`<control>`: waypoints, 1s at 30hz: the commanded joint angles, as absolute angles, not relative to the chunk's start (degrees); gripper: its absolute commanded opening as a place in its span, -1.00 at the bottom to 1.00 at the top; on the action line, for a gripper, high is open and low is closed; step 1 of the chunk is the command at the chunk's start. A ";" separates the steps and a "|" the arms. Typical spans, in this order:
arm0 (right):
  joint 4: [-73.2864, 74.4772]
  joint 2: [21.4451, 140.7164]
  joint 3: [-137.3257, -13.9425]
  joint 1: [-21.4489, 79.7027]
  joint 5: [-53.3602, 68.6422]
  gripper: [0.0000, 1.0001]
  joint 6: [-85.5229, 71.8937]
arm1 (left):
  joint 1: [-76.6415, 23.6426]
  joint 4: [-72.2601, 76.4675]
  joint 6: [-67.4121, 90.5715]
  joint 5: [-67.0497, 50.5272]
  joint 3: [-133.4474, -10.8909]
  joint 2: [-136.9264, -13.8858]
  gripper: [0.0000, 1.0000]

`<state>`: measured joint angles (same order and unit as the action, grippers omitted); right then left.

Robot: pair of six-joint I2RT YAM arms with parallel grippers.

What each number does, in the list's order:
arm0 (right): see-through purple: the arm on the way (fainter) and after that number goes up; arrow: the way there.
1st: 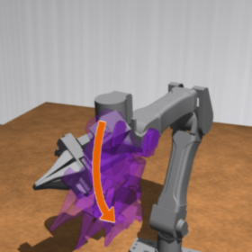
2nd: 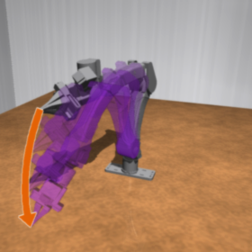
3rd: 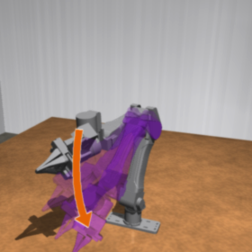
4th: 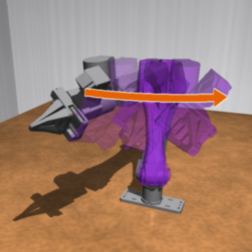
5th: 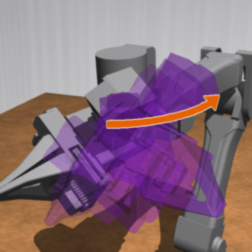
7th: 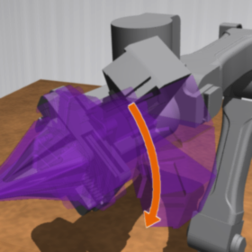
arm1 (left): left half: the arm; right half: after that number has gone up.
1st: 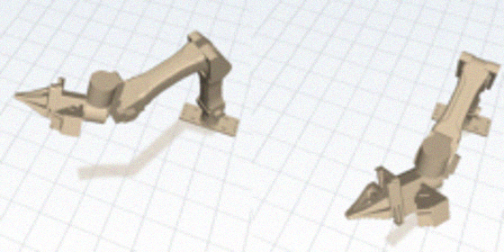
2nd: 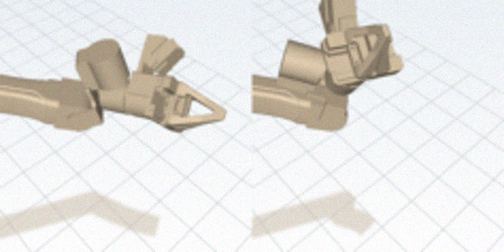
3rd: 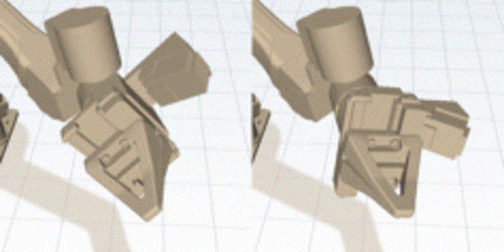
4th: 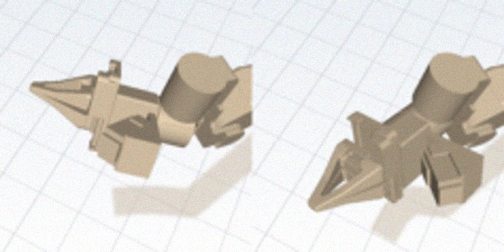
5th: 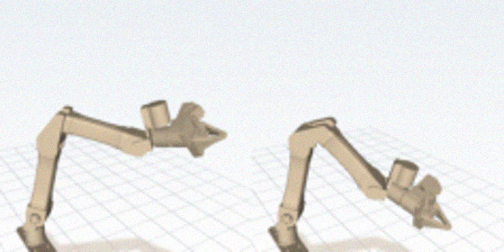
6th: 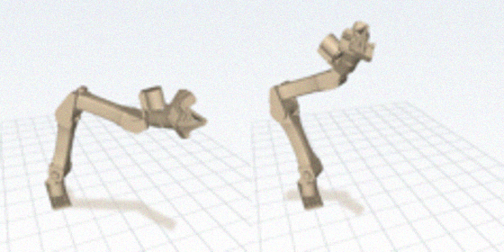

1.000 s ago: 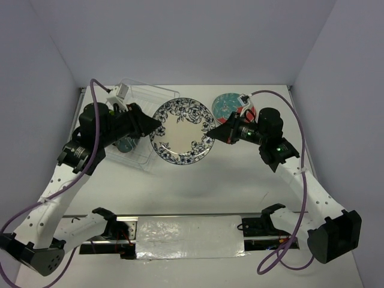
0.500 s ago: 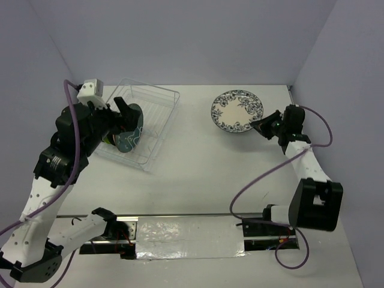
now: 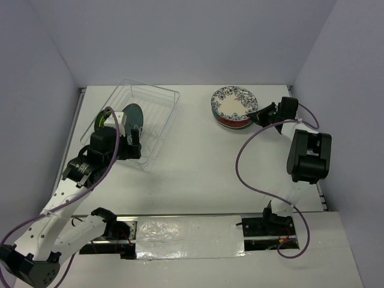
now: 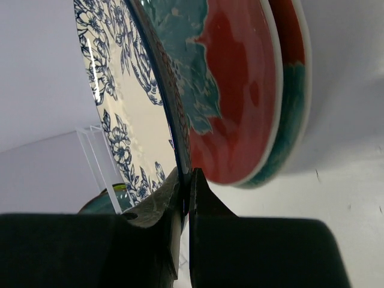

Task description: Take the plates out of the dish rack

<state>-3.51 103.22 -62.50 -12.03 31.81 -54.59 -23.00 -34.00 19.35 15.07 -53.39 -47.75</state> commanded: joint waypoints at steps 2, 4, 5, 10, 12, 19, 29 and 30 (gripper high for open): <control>-13.36 105.20 -69.26 -12.22 37.00 -1.00 -55.99 | -22.94 -29.27 18.63 16.87 -52.56 -43.17 0.99; -12.92 106.34 -69.43 -12.22 36.74 -0.98 -55.46 | -22.94 -29.00 18.55 17.66 -51.86 -41.93 0.99; -12.92 107.04 -69.35 -12.22 36.65 -0.96 -55.02 | -22.85 -28.83 18.46 17.67 -51.59 -41.14 0.99; -12.66 108.54 -69.87 -12.30 36.74 -0.90 -53.62 | -22.94 -29.53 17.93 17.84 -51.77 -42.01 0.99; -11.70 109.16 -70.40 -12.30 36.56 -0.88 -53.18 | -22.94 -29.62 17.75 18.02 -51.77 -42.01 0.99; -8.35 109.78 -70.58 -12.57 35.86 -0.45 -51.42 | -22.94 -30.14 17.75 18.10 -51.77 -42.27 0.99; 10.70 110.04 -76.72 -12.04 29.28 0.51 -42.63 | -22.94 -30.41 18.02 18.19 -51.86 -42.45 0.99; 14.38 110.21 -78.29 -12.04 28.66 0.55 -41.50 | -22.94 -30.32 18.02 17.67 -51.86 -42.54 0.99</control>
